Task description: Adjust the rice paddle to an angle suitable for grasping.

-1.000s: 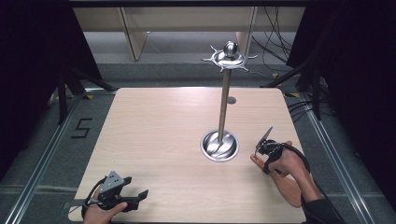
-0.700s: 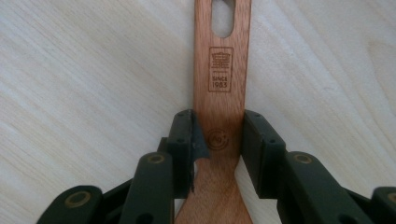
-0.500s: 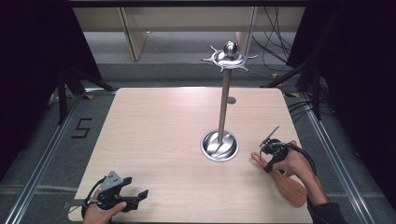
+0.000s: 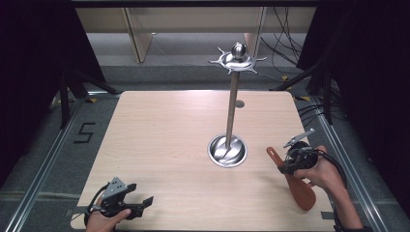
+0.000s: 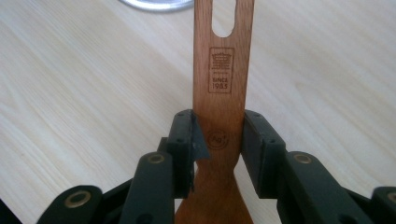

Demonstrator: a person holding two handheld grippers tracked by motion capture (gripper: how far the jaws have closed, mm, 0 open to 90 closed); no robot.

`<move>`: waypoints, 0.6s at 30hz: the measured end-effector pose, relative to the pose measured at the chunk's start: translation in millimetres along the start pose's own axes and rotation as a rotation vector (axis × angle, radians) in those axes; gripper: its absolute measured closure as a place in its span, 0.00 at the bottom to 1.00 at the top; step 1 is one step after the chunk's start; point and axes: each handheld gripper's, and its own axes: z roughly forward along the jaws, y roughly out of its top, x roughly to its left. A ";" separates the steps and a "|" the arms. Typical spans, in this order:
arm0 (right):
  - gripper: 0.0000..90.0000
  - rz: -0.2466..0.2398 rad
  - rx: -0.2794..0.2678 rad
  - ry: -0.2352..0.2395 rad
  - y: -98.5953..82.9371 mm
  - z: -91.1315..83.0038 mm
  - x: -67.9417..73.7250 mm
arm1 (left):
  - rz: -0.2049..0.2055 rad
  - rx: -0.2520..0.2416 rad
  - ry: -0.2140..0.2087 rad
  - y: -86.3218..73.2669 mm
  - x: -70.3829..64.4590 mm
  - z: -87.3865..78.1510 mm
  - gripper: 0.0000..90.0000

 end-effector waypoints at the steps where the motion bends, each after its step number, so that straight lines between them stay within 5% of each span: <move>1: 0.74 -0.006 -0.023 -0.031 -0.7 -4.2 -0.4 | 0.011 0.010 0.000 0.1 0.7 -0.6 0.16; 3: 0.74 -0.010 -0.074 0.011 -0.9 -12.0 1.2 | 0.004 0.001 0.000 0.0 0.0 -0.2 0.16; 6: 0.74 -0.041 -0.153 0.014 -1.3 -20.2 -0.6 | -0.010 -0.012 0.001 -0.3 -0.8 0.5 0.16; 8: 0.74 -0.017 -0.194 0.032 -0.8 -27.4 1.1 | -0.006 -0.002 0.002 0.0 -0.6 0.0 0.16; 9: 0.74 -0.025 -0.257 0.027 -1.2 -26.5 0.9 | -0.008 -0.005 0.002 -0.1 -1.0 0.1 0.16; 15: 0.74 -0.021 -0.339 0.044 1.1 -45.7 4.3 | -0.008 -0.006 0.000 -0.1 -0.9 0.4 0.16; 18: 0.74 -0.033 -0.398 0.061 1.8 -51.6 6.4 | 0.033 0.011 -0.004 0.5 1.8 -0.8 0.16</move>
